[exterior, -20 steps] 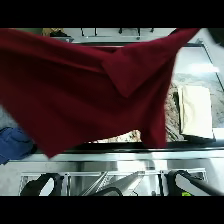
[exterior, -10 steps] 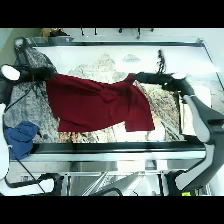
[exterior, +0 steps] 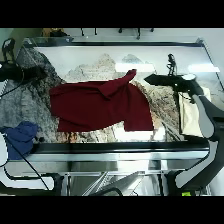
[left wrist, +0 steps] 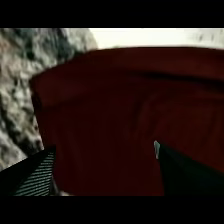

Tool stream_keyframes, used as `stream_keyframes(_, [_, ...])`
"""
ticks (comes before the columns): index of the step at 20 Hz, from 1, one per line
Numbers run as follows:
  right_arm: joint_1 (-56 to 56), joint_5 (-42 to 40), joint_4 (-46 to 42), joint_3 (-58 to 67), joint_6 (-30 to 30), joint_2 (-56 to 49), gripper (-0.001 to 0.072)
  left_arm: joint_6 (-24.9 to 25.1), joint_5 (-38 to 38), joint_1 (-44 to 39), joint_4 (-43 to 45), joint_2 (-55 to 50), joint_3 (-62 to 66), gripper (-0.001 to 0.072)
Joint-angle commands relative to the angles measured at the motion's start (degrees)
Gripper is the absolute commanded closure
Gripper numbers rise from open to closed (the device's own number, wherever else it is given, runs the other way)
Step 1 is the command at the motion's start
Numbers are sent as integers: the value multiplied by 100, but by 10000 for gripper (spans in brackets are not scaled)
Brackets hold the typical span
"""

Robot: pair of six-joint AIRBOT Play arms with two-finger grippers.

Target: Fold the shirts.

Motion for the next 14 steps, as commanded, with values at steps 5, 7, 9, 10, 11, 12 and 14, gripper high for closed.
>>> stream_keyframes(5, [-555,1508,-785,-15,540,68,416,275,-566,518,-22,678,-2868,248])
stream_keyframes(7, [-546,1484,-782,-15,542,68,416,459,-87,516,-66,658,-3650,249])
stream_keyframes(9, [-544,1484,-780,-15,542,68,416,463,262,518,-66,468,-4022,249])
stream_keyframes(10, [-527,1478,-780,-15,542,68,416,463,339,516,-68,332,-4081,249])
stream_keyframes(11, [-522,1469,-780,-15,542,68,416,509,354,509,-149,179,-4079,249])
stream_keyframes(12, [-522,1471,-780,-15,542,68,416,691,356,505,-389,46,-4070,249])
stream_keyframes(14, [-522,1467,-778,-15,542,68,416,1119,424,503,-1047,-164,-4070,249])
